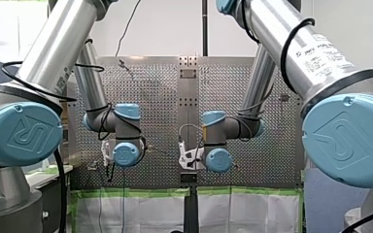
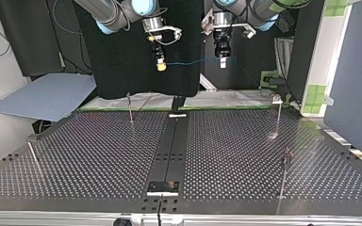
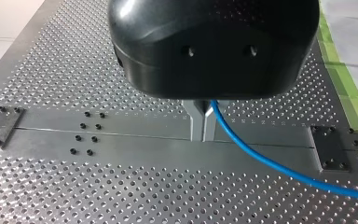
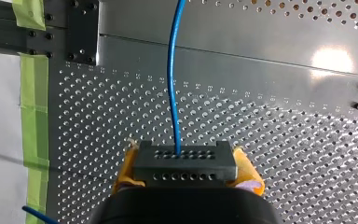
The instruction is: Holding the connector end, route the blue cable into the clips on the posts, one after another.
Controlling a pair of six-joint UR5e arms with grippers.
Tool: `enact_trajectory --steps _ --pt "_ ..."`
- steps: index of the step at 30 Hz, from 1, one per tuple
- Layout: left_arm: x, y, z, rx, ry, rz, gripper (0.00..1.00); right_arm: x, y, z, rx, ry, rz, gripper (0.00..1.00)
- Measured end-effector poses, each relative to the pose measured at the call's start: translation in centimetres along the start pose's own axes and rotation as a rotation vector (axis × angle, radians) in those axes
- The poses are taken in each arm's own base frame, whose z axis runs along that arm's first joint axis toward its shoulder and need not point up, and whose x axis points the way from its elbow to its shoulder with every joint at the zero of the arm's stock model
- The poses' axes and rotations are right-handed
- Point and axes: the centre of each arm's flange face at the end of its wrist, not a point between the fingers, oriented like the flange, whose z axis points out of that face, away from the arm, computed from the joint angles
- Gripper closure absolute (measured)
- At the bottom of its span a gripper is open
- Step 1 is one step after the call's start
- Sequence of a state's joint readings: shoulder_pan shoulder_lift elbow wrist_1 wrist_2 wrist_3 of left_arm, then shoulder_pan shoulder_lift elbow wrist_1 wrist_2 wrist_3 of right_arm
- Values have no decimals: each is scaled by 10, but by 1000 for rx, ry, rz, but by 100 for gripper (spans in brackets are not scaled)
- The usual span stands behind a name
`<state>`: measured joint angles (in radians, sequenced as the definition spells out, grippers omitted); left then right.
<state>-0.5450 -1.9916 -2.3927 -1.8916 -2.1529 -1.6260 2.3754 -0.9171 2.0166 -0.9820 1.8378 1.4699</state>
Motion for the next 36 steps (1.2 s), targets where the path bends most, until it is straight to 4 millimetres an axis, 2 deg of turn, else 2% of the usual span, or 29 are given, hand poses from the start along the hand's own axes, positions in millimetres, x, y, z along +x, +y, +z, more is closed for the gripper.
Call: enact_trajectory --steps 8,14,27,31,36 --pt "-5 9 7 -18 17 -10 100 0 0 0 0 0 0 100" --pt "-1 14 3 -26 67 19 100 0 0 0 0 0 0 100" --pt "1 15 0 -28 92 34 100 0 0 0 0 0 0 100" --pt "-5 17 6 -29 85 33 100 -1 -4 0 1 -5 2 100" --pt "-21 21 15 -27 66 -4 100 24 -23 4 -2 20 38 100"
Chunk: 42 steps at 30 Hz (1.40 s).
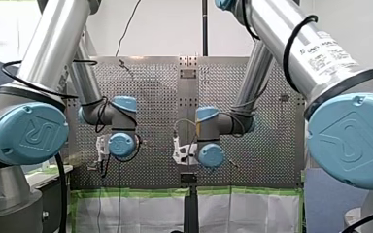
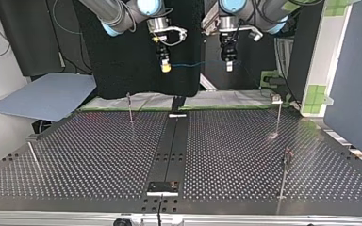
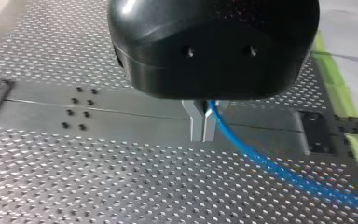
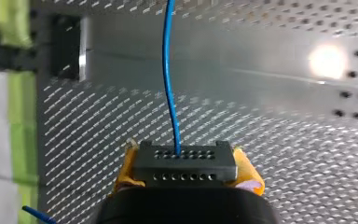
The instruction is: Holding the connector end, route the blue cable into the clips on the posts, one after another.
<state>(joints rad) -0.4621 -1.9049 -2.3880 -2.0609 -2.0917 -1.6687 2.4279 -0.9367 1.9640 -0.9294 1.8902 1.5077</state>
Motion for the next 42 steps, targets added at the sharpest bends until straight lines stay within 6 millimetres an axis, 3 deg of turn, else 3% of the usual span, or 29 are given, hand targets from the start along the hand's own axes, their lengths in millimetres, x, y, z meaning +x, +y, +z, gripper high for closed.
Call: enact_trajectory --steps 5,16,23,36,42 --pt "-17 2 2 9 -5 -31 100 39 -12 10 14 46 36 100" --pt "-53 8 4 -22 -51 -86 100 134 -18 34 57 152 70 100" --pt "-93 8 18 -44 -108 -117 100 190 -17 42 80 205 86 100" --pt "-162 14 35 -97 -190 -159 100 214 -14 54 130 176 83 100" --pt "-197 17 38 -112 -229 -176 100 235 -15 65 153 191 91 100"
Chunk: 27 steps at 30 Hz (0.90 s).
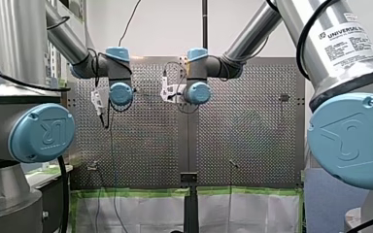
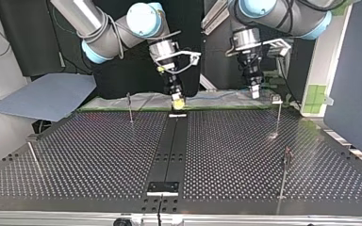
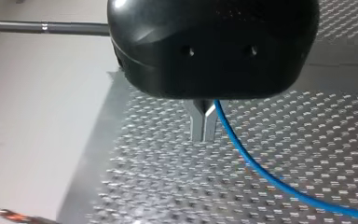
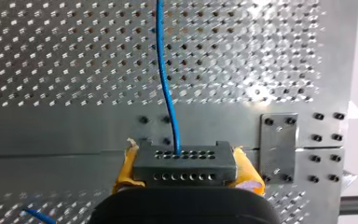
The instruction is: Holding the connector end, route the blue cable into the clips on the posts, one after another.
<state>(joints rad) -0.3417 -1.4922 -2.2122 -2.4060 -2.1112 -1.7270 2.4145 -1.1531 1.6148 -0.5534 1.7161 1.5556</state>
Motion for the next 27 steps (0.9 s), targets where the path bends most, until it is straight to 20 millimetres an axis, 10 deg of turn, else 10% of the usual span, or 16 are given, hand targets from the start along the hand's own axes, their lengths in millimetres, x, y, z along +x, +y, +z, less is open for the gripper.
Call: enact_trajectory --steps 27 --pt "-73 0 39 -74 0 31 100 70 -28 38 91 56 17 100"
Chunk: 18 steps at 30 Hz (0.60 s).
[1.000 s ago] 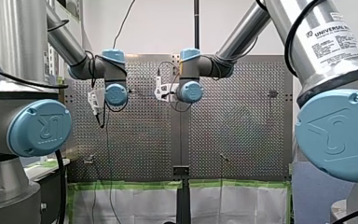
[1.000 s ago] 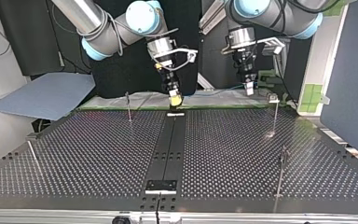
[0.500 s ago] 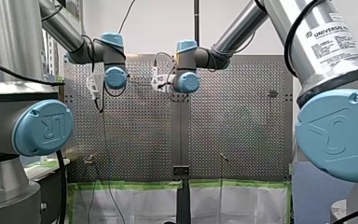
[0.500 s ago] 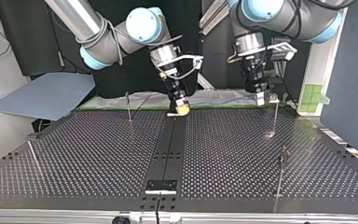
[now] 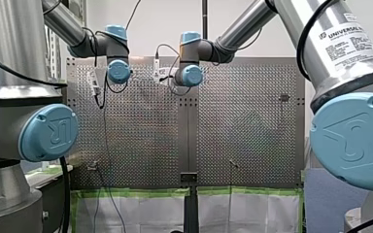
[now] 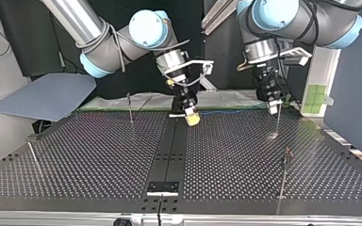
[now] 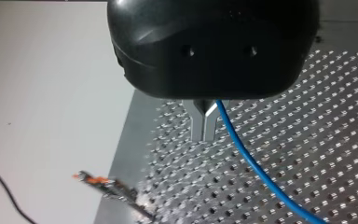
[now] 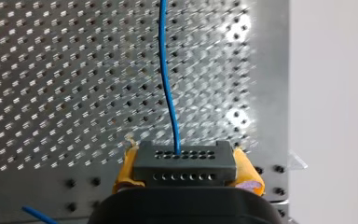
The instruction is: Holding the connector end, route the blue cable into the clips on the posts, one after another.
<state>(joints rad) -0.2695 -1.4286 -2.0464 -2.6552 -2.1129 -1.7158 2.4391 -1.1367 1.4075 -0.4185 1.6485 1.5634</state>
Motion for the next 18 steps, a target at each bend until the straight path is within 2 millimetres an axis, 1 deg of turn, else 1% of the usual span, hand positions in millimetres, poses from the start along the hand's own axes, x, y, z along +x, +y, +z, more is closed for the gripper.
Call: enact_trajectory --steps 5,9,13,18 --pt "-19 0 11 -16 -18 -5 100 17 -7 8 14 27 8 100" --pt "-34 0 18 -27 -38 -13 100 25 -12 11 27 41 16 100" --pt "-42 3 25 -40 -53 -17 100 31 -13 13 35 44 19 100" --pt "-47 14 38 -51 -62 -11 100 41 -15 18 42 55 31 100"
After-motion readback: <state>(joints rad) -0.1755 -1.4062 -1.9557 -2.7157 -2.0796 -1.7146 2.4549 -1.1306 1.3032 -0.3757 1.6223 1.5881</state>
